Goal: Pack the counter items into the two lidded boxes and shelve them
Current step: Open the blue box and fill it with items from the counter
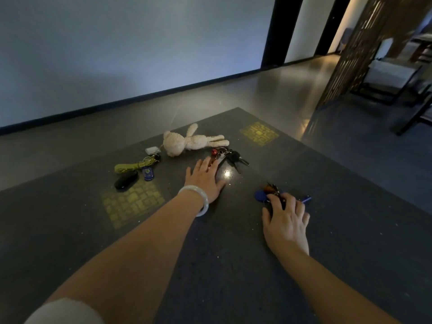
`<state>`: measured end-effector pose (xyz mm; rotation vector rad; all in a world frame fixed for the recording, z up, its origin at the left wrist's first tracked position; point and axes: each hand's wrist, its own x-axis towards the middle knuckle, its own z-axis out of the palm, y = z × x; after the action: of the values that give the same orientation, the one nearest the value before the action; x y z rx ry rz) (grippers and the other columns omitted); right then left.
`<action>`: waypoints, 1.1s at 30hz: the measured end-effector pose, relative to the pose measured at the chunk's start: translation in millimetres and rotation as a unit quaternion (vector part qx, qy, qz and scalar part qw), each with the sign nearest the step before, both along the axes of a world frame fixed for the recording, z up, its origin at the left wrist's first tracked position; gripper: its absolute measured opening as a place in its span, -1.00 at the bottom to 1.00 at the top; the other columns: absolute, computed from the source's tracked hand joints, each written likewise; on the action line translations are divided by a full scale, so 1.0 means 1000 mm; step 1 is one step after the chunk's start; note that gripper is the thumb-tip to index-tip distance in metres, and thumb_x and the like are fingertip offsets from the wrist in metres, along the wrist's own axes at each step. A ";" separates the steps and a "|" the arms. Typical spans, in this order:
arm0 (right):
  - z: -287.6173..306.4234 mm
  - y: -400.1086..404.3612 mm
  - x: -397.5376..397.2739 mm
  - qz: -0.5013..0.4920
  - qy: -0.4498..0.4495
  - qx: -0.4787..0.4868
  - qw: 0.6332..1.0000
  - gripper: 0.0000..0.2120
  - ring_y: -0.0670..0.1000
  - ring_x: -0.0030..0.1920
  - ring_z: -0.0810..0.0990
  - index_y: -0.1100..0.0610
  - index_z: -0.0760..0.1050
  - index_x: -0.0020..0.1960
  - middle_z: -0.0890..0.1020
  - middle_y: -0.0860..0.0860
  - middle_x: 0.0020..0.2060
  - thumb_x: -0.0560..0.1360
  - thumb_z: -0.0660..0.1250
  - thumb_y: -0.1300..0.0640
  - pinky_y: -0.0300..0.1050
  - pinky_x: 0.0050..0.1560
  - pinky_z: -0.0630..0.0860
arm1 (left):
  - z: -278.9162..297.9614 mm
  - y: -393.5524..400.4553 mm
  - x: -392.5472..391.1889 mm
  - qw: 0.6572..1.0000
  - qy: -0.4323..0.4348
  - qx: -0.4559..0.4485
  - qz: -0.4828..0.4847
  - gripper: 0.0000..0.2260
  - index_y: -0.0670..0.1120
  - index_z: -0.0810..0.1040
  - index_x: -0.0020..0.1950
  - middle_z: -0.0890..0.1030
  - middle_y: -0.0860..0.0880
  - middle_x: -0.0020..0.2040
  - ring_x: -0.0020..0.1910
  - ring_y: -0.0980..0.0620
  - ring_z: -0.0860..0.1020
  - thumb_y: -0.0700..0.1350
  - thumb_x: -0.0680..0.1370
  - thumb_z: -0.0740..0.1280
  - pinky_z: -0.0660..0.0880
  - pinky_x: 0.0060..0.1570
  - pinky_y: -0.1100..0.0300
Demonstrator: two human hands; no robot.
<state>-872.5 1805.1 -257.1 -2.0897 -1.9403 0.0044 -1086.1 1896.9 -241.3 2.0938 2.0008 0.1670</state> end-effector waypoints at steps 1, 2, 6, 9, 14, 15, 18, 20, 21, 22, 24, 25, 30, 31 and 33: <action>0.000 0.000 0.000 -0.001 0.002 -0.002 1.000 -0.56 0.10 0.35 0.16 -0.05 0.24 0.45 0.21 0.04 0.37 0.60 0.09 -0.11 0.16 0.35 0.21 | 0.000 -0.005 -0.001 1.000 -0.001 0.009 -0.010 -0.36 0.10 -0.11 0.58 -0.07 0.00 0.60 0.56 -0.08 -0.05 0.21 0.60 0.12 -0.02 0.50 -0.13; 0.000 -0.001 0.000 -0.003 0.003 -0.003 1.000 -0.56 0.10 0.35 0.16 -0.05 0.24 0.45 0.22 0.04 0.37 0.60 0.09 -0.11 0.17 0.36 0.20 | 0.000 -0.012 -0.002 1.000 -0.001 0.012 -0.019 -0.36 0.09 -0.10 0.58 -0.05 0.00 0.60 0.56 -0.08 -0.03 0.19 0.61 0.13 0.00 0.50 -0.10; 0.008 -0.006 -0.003 -0.010 -0.025 -0.008 1.000 -0.58 0.10 0.30 0.23 -0.05 0.26 0.44 0.28 0.03 0.34 0.61 0.05 -0.11 0.12 0.31 0.23 | 0.014 -0.051 -0.004 0.999 0.000 -0.025 -0.042 -0.38 0.08 -0.06 0.58 -0.01 0.01 0.59 0.56 -0.06 0.02 0.18 0.61 0.14 0.03 0.51 -0.05; 0.011 -0.020 -0.007 -0.013 -0.049 -0.016 0.999 -0.58 0.10 0.25 0.29 -0.06 0.29 0.43 0.34 0.02 0.30 0.61 0.05 -0.12 0.07 0.25 0.25 | 0.021 -0.094 0.002 0.998 -0.002 -0.038 -0.055 -0.37 0.08 -0.02 0.58 0.03 0.01 0.59 0.55 -0.06 0.05 0.19 0.60 0.16 0.04 0.51 -0.06; 0.012 -0.095 -0.005 0.026 -0.064 -0.015 0.998 -0.61 0.08 0.18 0.35 -0.07 0.37 0.39 0.41 0.00 0.27 0.59 0.12 -0.10 0.04 0.18 0.29 | 0.026 -0.180 0.021 0.996 0.012 -0.038 -0.078 -0.38 0.04 0.05 0.58 0.05 0.01 0.58 0.53 -0.06 0.10 0.18 0.59 0.18 0.07 0.50 -0.03; 0.014 -0.114 -0.002 0.031 -0.059 -0.017 0.998 -0.62 0.08 0.17 0.36 -0.07 0.38 0.38 0.42 0.00 0.26 0.59 0.14 -0.09 0.04 0.17 0.29 | 0.030 -0.200 0.025 0.996 0.010 -0.027 -0.087 -0.42 0.03 0.12 0.55 0.13 -0.01 0.56 0.50 -0.06 0.17 0.17 0.59 0.19 0.14 0.47 -0.01; 0.020 -0.171 0.010 0.028 -0.037 -0.023 0.999 -0.65 0.07 0.15 0.38 -0.06 0.42 0.36 0.44 -0.01 0.24 0.58 0.18 -0.05 0.03 0.16 0.32 | 0.041 -0.259 0.036 0.993 -0.009 0.005 -0.122 -0.57 0.02 0.31 0.43 0.34 0.01 0.38 0.30 -0.06 0.34 0.12 0.59 0.22 0.33 0.31 0.05; 0.023 -0.210 0.018 0.023 -0.025 -0.032 0.999 -0.65 0.05 0.16 0.38 -0.07 0.42 0.35 0.43 -0.02 0.25 0.57 0.21 -0.03 0.02 0.18 0.35 | 0.047 -0.299 0.040 0.989 -0.014 0.006 -0.150 -0.64 0.02 0.36 0.35 0.36 0.00 0.29 0.21 -0.06 0.37 0.09 0.59 0.23 0.39 0.20 0.06; 0.023 -0.228 0.022 0.024 -0.019 -0.034 0.999 -0.64 0.04 0.18 0.37 -0.08 0.42 0.35 0.42 -0.03 0.27 0.56 0.22 -0.02 0.02 0.20 0.38 | 0.047 -0.314 0.043 0.987 -0.010 0.002 -0.163 -0.68 0.01 0.38 0.31 0.36 -0.01 0.26 0.18 -0.06 0.38 0.08 0.59 0.23 0.42 0.15 0.06; 0.022 -0.241 0.026 0.025 -0.017 -0.038 0.999 -0.64 0.04 0.19 0.38 -0.08 0.42 0.35 0.41 -0.02 0.27 0.55 0.24 -0.01 0.02 0.21 0.40 | 0.046 -0.326 0.045 0.986 -0.013 -0.004 -0.167 -0.73 0.01 0.41 0.25 0.37 -0.01 0.22 0.14 -0.06 0.41 0.08 0.60 0.22 0.44 0.10 0.06; 0.027 -0.267 0.035 0.029 -0.026 -0.045 0.998 -0.63 0.04 0.20 0.38 -0.06 0.44 0.34 0.41 -0.01 0.26 0.54 0.26 0.01 0.00 0.23 0.43 | 0.046 -0.343 0.047 0.988 -0.038 -0.016 -0.147 -0.80 0.00 0.45 0.15 0.40 -0.02 0.16 0.11 -0.04 0.45 0.06 0.60 0.22 0.47 0.06 0.07; 0.030 -0.275 0.039 0.029 -0.029 -0.049 0.998 -0.62 0.04 0.20 0.38 -0.04 0.44 0.35 0.41 0.00 0.25 0.54 0.26 0.02 -0.02 0.25 0.43 | 0.046 -0.347 0.046 0.990 -0.049 -0.007 -0.132 -0.80 0.00 0.45 0.15 0.40 -0.02 0.16 0.12 -0.04 0.43 0.05 0.60 0.23 0.47 0.07 0.07; 0.051 -0.292 0.052 0.007 0.014 -0.115 0.993 -0.59 0.01 0.25 0.29 -0.07 0.34 0.40 0.30 -0.01 0.28 0.56 0.26 0.07 -0.09 0.29 0.40 | 0.042 -0.341 0.048 0.992 -0.009 -0.066 -0.108 -0.35 0.12 0.09 0.55 0.01 -0.04 0.54 0.47 -0.20 0.10 0.13 0.54 0.31 0.25 0.38 -0.14; 0.053 -0.296 0.054 0.005 0.030 -0.125 0.992 -0.59 0.01 0.25 0.29 -0.08 0.35 0.39 0.30 -0.01 0.27 0.55 0.27 0.09 -0.10 0.27 0.41 | 0.042 -0.339 0.051 0.990 0.009 -0.096 -0.107 -0.32 0.17 0.02 0.56 -0.06 -0.02 0.57 0.50 -0.23 0.04 0.17 0.54 0.29 0.18 0.40 -0.18; 0.056 -0.305 0.061 -0.002 0.079 -0.141 0.987 -0.62 0.01 0.22 0.29 -0.07 0.42 0.33 0.32 -0.02 0.22 0.53 0.31 0.14 -0.17 0.20 0.42 | 0.040 -0.338 0.059 0.987 0.055 -0.106 -0.112 -0.38 0.17 0.09 0.54 -0.03 -0.06 0.57 0.49 -0.28 0.05 0.20 0.54 0.27 0.16 0.40 -0.19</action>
<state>-811.7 1500.2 -201.0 -2.1877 -1.9331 0.4556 -1027.0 1559.1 -201.7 2.2077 1.7355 -0.1969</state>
